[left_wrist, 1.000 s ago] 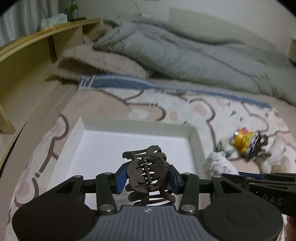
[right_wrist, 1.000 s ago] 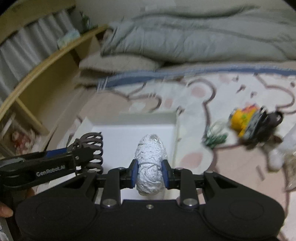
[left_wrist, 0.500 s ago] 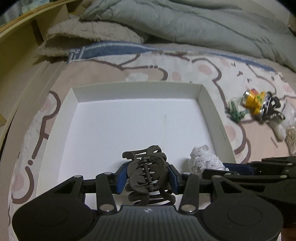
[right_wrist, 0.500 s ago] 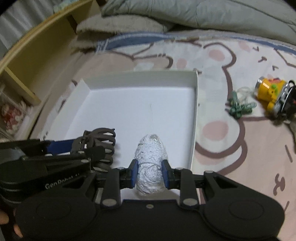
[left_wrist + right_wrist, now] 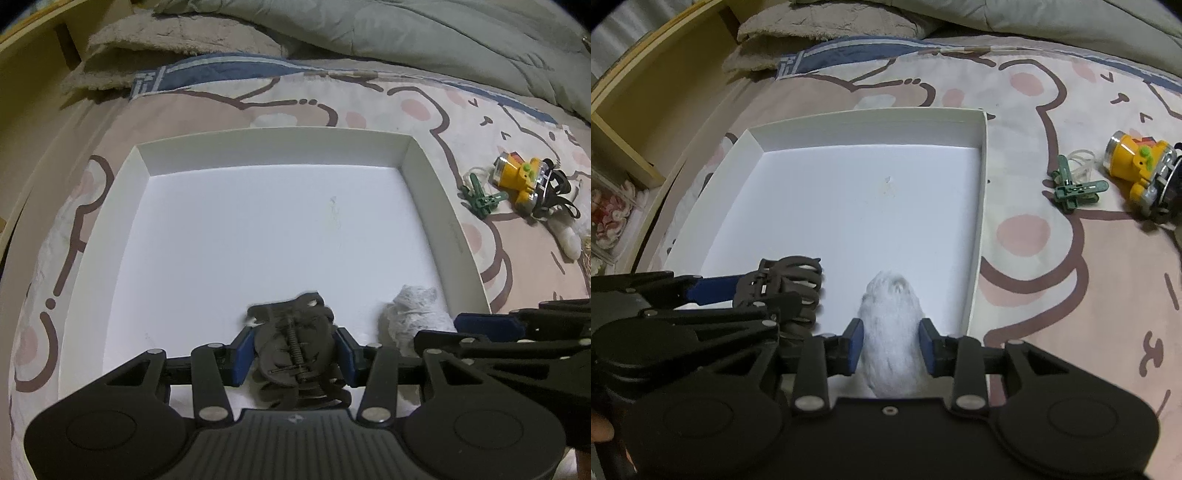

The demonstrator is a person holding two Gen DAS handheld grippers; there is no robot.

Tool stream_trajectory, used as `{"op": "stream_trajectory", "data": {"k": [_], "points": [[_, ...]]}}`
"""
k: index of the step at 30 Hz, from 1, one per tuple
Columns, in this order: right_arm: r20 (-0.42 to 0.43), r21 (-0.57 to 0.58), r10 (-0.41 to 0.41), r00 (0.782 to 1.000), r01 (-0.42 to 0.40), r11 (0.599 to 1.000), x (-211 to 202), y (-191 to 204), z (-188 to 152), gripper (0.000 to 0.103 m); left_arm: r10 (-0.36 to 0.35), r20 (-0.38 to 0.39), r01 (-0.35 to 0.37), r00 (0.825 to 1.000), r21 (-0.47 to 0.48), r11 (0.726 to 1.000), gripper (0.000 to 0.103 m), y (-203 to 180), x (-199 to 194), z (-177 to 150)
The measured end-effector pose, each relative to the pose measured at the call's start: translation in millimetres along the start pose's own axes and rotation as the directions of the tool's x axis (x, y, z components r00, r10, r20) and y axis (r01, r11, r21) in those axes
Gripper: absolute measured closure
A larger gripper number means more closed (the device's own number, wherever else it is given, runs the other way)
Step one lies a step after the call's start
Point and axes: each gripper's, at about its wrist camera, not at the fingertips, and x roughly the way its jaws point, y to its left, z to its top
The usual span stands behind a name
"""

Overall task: Organize objects
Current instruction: 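Carry the claw clip and white ball over the white box with both tools, then open both tools to drop the clip and ball into the box, withdraw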

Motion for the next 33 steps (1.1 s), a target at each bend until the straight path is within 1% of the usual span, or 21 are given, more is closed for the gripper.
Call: {"op": "stream_trajectory", "data": {"k": [3, 9, 16, 22, 26, 28, 29, 30, 32, 33], "points": [[0.013, -0.004, -0.002, 1.000, 0.002, 1.000, -3, 0, 1, 0.063, 0.004, 0.008, -0.004, 1.000, -0.018, 1.000, 0.050, 2, -4, 0], [0.040, -0.016, 0.002, 0.999, -0.002, 1.000, -10, 0, 4, 0.059, -0.009, 0.029, 0.011, 1.000, -0.051, 0.999, 0.050, 6, -14, 1], [0.108, -0.032, 0.022, 0.994, -0.019, 0.999, -32, 0, 9, 0.057, -0.006, 0.072, 0.014, 0.997, -0.110, 0.994, 0.050, 11, -29, 5], [0.164, -0.046, 0.031, 0.986, -0.024, 0.999, -50, -4, 11, 0.057, 0.005, 0.119, 0.011, 0.993, -0.135, 0.991, 0.050, 9, -46, 6], [0.206, -0.058, 0.033, 0.978, -0.021, 0.998, -64, -8, 11, 0.057, 0.018, 0.147, 0.001, 0.989, -0.131, 0.991, 0.049, 4, -56, 6], [0.224, -0.063, 0.030, 0.974, -0.017, 0.998, -71, -12, 10, 0.054, 0.023, 0.163, -0.002, 0.986, -0.123, 0.992, 0.047, 1, -60, 6], [0.234, -0.064, 0.027, 0.972, -0.012, 0.998, -74, -13, 10, 0.053, 0.025, 0.170, -0.004, 0.985, -0.120, 0.993, 0.041, -1, -62, 7], [0.245, -0.065, 0.022, 0.969, -0.006, 0.998, -78, -16, 10, 0.051, 0.029, 0.181, -0.008, 0.983, -0.116, 0.993, 0.038, -3, -64, 7], [0.267, -0.067, 0.014, 0.964, 0.004, 0.998, -84, -20, 10, 0.047, 0.030, 0.196, -0.008, 0.980, -0.111, 0.994, 0.035, -6, -69, 7], [0.279, -0.070, 0.011, 0.960, 0.009, 0.998, -88, -23, 10, 0.045, 0.028, 0.204, -0.004, 0.979, -0.114, 0.993, 0.031, -7, -71, 8]]}}
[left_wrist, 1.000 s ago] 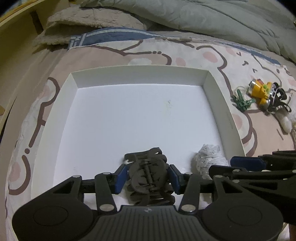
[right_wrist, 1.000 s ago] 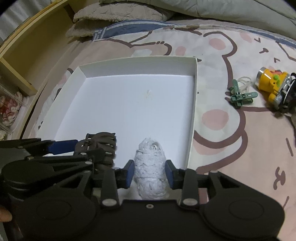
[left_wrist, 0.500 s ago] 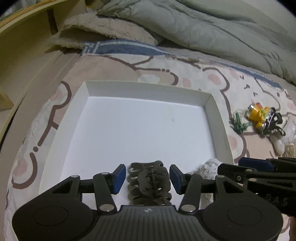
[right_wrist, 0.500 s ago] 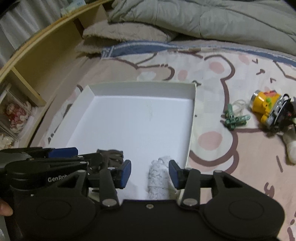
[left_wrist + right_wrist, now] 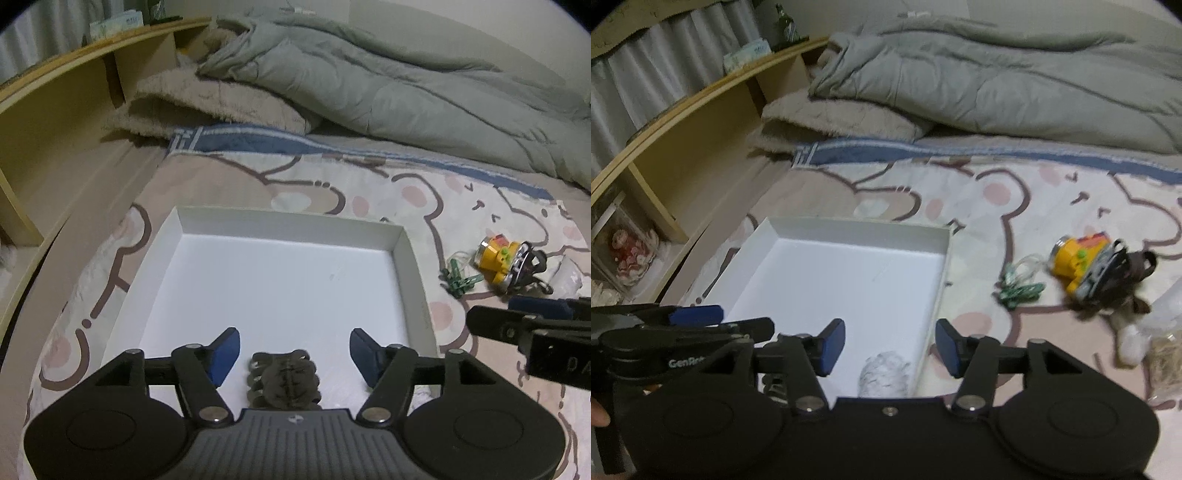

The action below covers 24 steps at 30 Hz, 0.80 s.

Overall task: Organize objects
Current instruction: 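Open both tools to drop the clip and ball into the box, withdraw, then move the left tool to the green clothespins while the right tool reaches the clear cord bag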

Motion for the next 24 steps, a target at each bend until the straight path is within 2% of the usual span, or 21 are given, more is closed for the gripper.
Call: {"op": "stream_trajectory", "data": {"k": [3, 6, 11, 13, 18, 24], "points": [[0.037, -0.010, -0.011, 0.999, 0.012, 1.000, -10, -7, 2, 0.035, -0.006, 0.028, 0.006, 1.000, -0.012, 1.000, 0.018, -3, -8, 2], [0.075, -0.023, -0.026, 0.997, 0.028, 0.999, -20, -13, 4, 0.025, 0.005, 0.066, -0.004, 0.998, -0.010, 1.000, 0.010, -9, -16, 3], [0.122, -0.054, -0.039, 0.992, 0.046, 0.998, -32, -20, 5, 0.015, 0.000, 0.100, 0.001, 0.995, -0.007, 1.000, 0.002, -20, -24, 6], [0.137, -0.055, -0.044, 0.990, 0.052, 0.997, -36, -25, 4, 0.008, -0.003, 0.113, 0.003, 0.994, 0.001, 1.000, 0.000, -26, -27, 7], [0.162, -0.053, -0.072, 0.984, 0.081, 0.995, -47, -37, 3, 0.001, -0.015, 0.128, 0.011, 0.992, 0.026, 1.000, 0.000, -39, -29, 7], [0.182, -0.039, -0.121, 0.976, 0.130, 0.991, -59, -57, 2, 0.000, -0.037, 0.135, 0.032, 0.990, 0.042, 0.999, 0.000, -55, -28, 9]]}}
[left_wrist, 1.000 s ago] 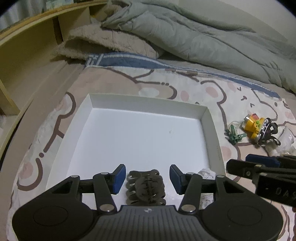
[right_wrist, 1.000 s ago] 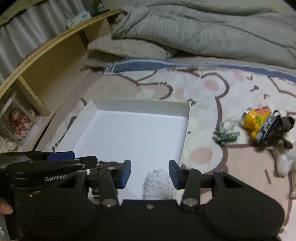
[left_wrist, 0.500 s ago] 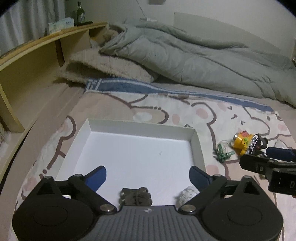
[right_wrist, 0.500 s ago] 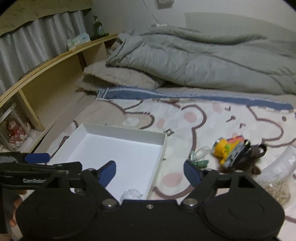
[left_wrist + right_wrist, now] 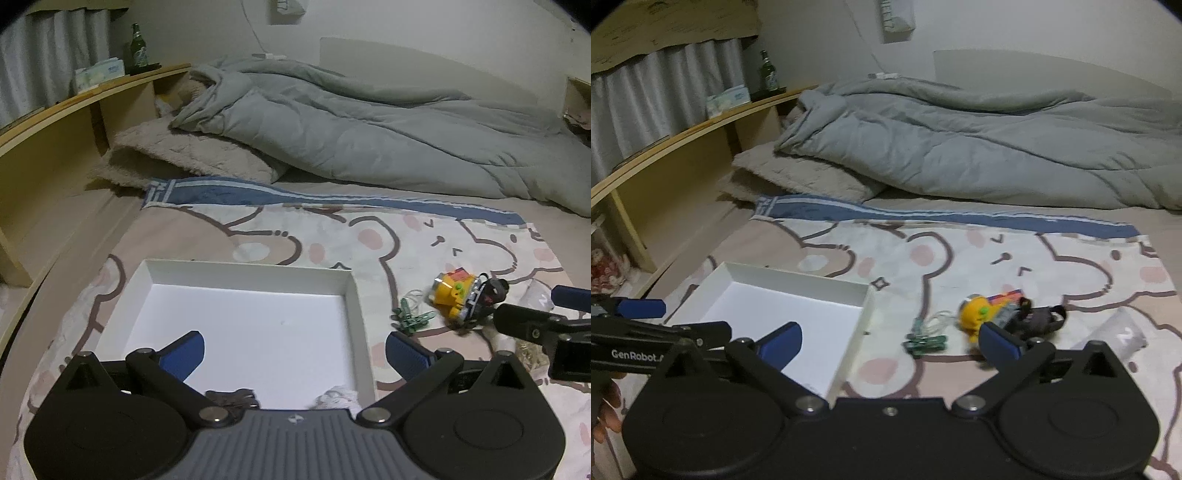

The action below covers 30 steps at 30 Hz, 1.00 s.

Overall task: Organize objects
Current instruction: 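Move the left tool to the green clothespins while the right tool reaches the clear cord bag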

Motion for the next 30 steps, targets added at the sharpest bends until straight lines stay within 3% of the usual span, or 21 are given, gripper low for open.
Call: {"op": "stream_trajectory", "data": {"k": [19, 30], "points": [[0.037, 0.048, -0.185, 0.982, 0.183, 0.982, -33, -85, -6, 0.000, -0.084, 0.005, 0.084, 0.996, 0.049, 0.995, 0.000, -68, 19, 7], [-0.017, 0.135, -0.253, 0.967, 0.253, 0.958, -35, -139, -15, 0.000, -0.123, 0.020, 0.120, 0.992, 0.104, 0.987, 0.000, -103, 41, 7]]}}
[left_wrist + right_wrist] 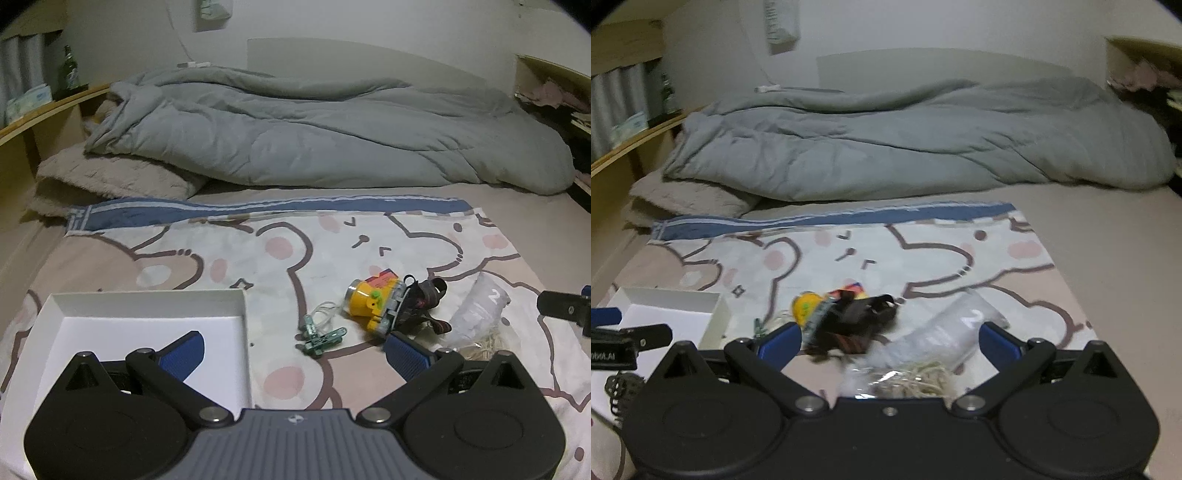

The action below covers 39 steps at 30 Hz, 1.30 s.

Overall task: Organize objects
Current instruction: 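Move the left tool to the green clothespins while the right tool reaches the clear cord bag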

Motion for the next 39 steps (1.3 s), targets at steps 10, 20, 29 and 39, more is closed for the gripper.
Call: {"op": "stream_trajectory", "data": {"k": [10, 20, 29, 39], "points": [[-0.118, 0.163, -0.039, 0.992, 0.058, 0.985, 36, -43, -6, 0.001, -0.083, 0.013, 0.082, 0.996, 0.047, 0.996, 0.012, -5, 29, 1], [-0.141, 0.034, 0.083, 0.987, -0.079, 0.996, 65, -57, -22, 0.003, -0.192, -0.030, 0.194, 0.981, 0.210, 0.958, 0.026, -15, 65, -13], [-0.236, -0.122, 0.146, 0.961, -0.178, 0.976, 82, -45, -45, 0.003, -0.193, -0.119, 0.220, 0.974, 0.292, 0.931, 0.040, -16, 108, -26], [-0.303, -0.158, 0.130, 0.944, -0.184, 0.970, 112, -39, -57, 0.003, -0.187, -0.134, 0.211, 0.973, 0.200, 0.957, 0.045, 2, 146, -23]]}}
